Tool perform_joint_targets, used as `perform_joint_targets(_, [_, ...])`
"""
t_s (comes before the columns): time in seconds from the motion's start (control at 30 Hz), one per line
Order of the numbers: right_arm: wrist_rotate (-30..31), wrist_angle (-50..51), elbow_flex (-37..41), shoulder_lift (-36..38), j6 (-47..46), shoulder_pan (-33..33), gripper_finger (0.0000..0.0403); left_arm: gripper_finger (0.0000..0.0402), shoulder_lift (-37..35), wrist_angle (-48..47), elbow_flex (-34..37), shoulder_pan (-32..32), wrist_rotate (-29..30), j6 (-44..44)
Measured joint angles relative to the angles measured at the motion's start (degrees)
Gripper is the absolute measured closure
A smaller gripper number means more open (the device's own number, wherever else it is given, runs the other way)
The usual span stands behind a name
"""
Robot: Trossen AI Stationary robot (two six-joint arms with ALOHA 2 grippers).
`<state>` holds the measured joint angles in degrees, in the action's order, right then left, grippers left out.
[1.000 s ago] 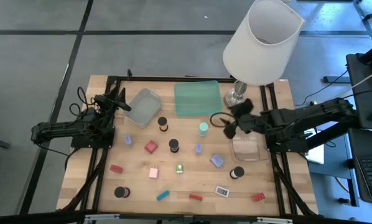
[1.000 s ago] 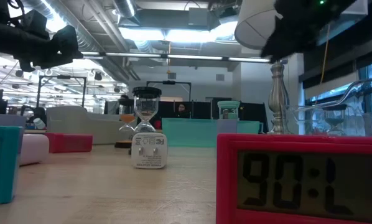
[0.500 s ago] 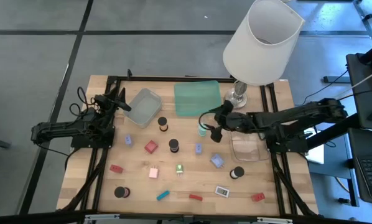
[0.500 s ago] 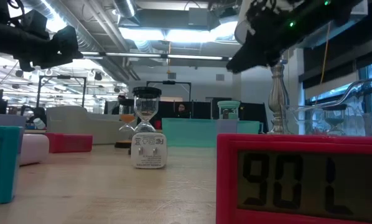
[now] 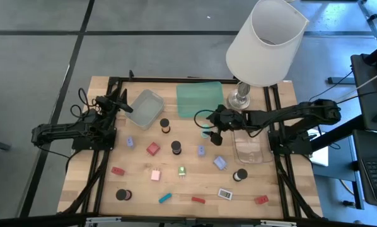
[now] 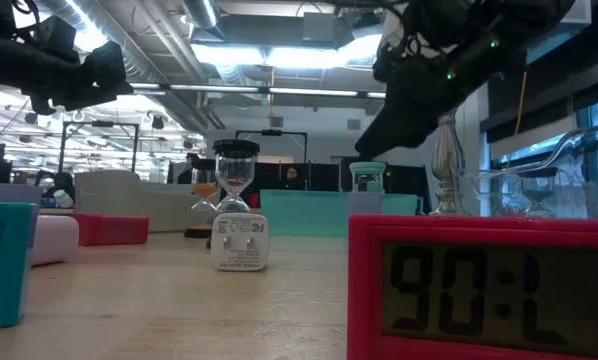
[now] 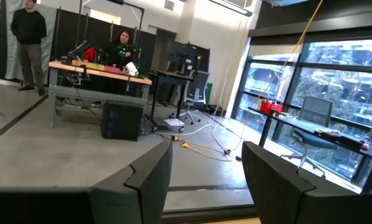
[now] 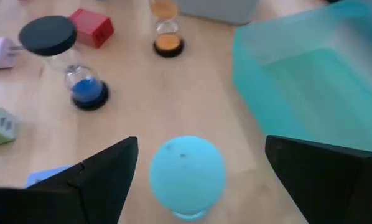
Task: Pick & Place Office items
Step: Put the light blue hourglass into the transparent bin
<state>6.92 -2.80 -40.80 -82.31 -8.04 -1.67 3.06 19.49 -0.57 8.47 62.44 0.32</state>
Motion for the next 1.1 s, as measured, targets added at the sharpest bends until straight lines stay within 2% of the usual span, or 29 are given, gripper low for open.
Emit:
perform_joint_targets(0.1, [-1.9,-1.4,0.0,-2.0,-0.3,-0.4,0.0046,0.0212,0.0,0.0,0.0,0.0,0.0,0.0])
perform_joint_targets(0.47, [-0.3,-2.8,0.0,-5.9,0.2,-0.7,0.0055,0.0212,0.0,0.0,0.0,0.0,0.5,0.0])
perform_joint_targets(0.67, [-0.3,-2.7,0.0,-5.9,-1.1,-0.7,0.0107,0.021,0.0,0.0,0.0,0.0,1.1,0.0])
perform_joint_targets(0.87, [-0.3,-2.8,0.0,-5.9,-5.2,-0.7,0.0197,0.0212,0.0,0.0,0.0,0.0,1.1,0.0])
perform_joint_targets(1.1, [-0.3,0.0,-1.0,-2.4,-8.0,-0.7,0.0203,0.0211,0.0,0.0,0.0,0.0,1.2,0.0])
